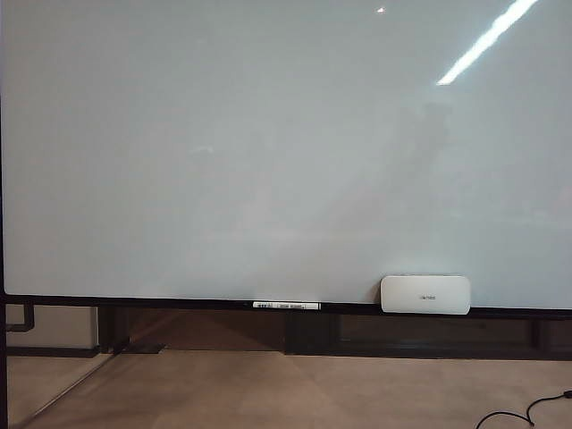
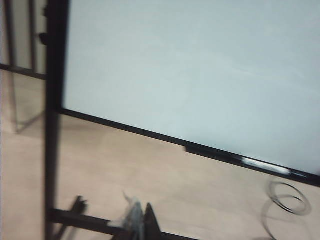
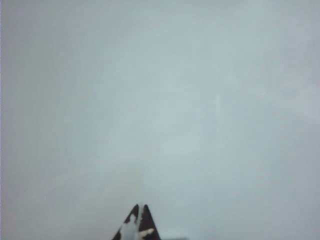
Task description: Reach to the right to find the marker pen, pick it up, and write the number 19 on the whiteboard.
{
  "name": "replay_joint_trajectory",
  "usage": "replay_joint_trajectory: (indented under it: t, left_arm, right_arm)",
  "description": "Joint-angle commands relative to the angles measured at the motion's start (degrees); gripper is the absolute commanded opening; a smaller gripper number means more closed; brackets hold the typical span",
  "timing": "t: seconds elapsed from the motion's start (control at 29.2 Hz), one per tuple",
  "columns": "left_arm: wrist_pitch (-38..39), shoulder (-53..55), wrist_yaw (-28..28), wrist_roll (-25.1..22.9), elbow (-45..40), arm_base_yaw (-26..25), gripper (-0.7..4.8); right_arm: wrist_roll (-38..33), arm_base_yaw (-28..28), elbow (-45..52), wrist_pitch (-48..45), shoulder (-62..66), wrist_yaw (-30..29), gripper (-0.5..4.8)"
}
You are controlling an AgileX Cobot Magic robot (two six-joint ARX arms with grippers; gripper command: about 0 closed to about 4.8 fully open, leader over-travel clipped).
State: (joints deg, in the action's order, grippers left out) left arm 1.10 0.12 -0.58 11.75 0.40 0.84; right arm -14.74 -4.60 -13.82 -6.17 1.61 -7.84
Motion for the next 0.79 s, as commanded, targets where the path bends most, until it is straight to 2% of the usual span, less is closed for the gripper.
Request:
replay_joint_trajectory:
  t: [0.03, 0.14, 0.24, 0.38, 0.51, 0.62, 0.72, 0.79]
  left_arm:
    - [-1.25, 0.04, -8.72, 0.66, 0.13, 0.50, -0.05]
    - [-1.33, 0.04, -12.87, 2.27, 0.13, 0.50, -0.05]
    - [-4.11, 0.04, -24.48, 2.40, 0.13, 0.52, -0.05]
    - [-8.59, 0.04, -31.43, 3.61, 0.13, 2.54, -0.04]
    - [-11.76, 0.07, -31.58, 4.66, 0.13, 6.91, -0.05]
    - [-13.11, 0.72, -29.97, 4.74, 0.35, 10.82, -0.05]
    - [-13.86, 2.69, -28.57, 4.68, 1.51, 11.26, -0.05]
    - [-14.03, 5.03, -28.59, 3.48, 3.30, 11.26, -0.05]
  right_arm:
    - [1.31, 0.02, -7.74, 0.28, 4.79, 1.38, -0.09]
    - [4.83, 0.00, -18.03, 0.63, 13.97, 1.20, -0.09]
    - [13.33, -0.09, -30.64, 2.23, 26.80, 0.24, -0.09]
    - [21.40, -1.97, -39.36, 1.90, 38.23, 0.22, -0.08]
    - [22.10, -8.22, -42.93, 0.66, 45.64, -0.79, -0.06]
    - [21.97, -16.66, -42.95, -6.19, 53.02, -7.45, -0.06]
    - [21.73, -21.49, -43.01, -13.60, 59.69, -7.39, -0.06]
    - [18.32, -25.40, -43.69, -17.09, 64.57, -8.96, -0.06]
